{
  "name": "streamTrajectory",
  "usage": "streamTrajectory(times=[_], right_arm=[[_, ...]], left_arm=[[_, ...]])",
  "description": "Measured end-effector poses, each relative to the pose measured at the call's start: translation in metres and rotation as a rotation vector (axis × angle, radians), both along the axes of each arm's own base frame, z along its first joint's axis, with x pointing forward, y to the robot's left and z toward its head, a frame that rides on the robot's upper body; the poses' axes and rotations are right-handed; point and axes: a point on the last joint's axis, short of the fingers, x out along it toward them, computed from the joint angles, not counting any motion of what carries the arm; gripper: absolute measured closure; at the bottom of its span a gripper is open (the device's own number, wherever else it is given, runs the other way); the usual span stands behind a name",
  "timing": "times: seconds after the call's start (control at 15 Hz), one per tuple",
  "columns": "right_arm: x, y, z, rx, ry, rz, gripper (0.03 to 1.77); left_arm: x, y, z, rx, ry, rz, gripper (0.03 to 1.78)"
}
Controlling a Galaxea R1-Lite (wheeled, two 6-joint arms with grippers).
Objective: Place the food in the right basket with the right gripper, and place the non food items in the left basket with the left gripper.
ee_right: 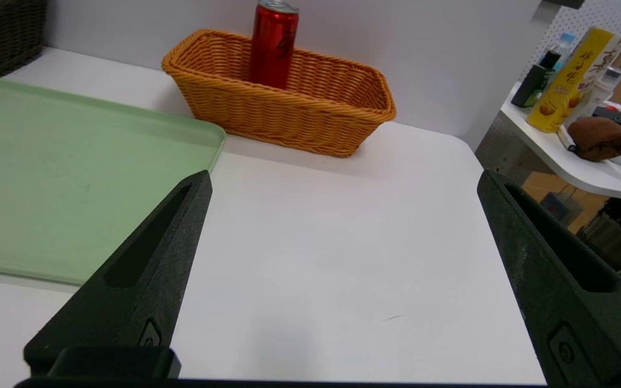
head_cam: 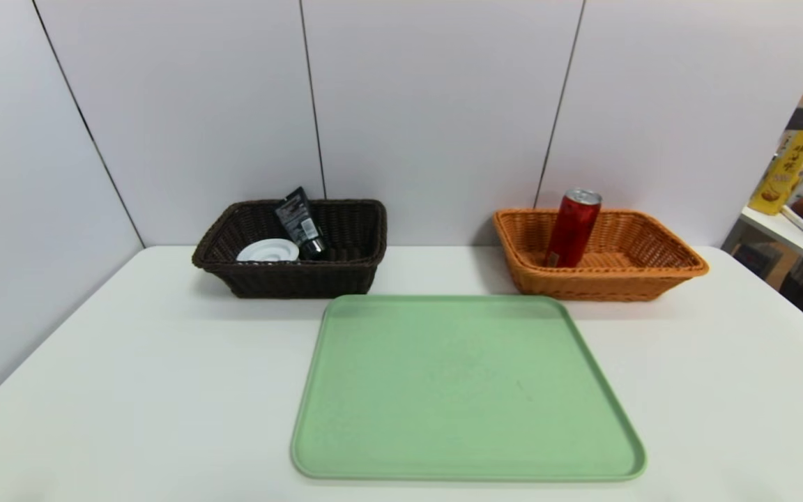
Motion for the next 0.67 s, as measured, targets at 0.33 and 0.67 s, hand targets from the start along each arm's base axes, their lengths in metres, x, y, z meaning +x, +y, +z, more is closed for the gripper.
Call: streamTrajectory(times=[0.33,0.67], right_arm=[[-0.005,0.0,-0.016,0.004,-0.003,0.01,0.1],[-0.011,0.0,-0.029,0.009,-0.022,0.012,0.1]], left_arm=[[-0.002,0.0,-0.011,0.029,0.001,-0.016,0.12],[-0.004,0.0,-0.023,0.029,0.0,-0.021,0.12]])
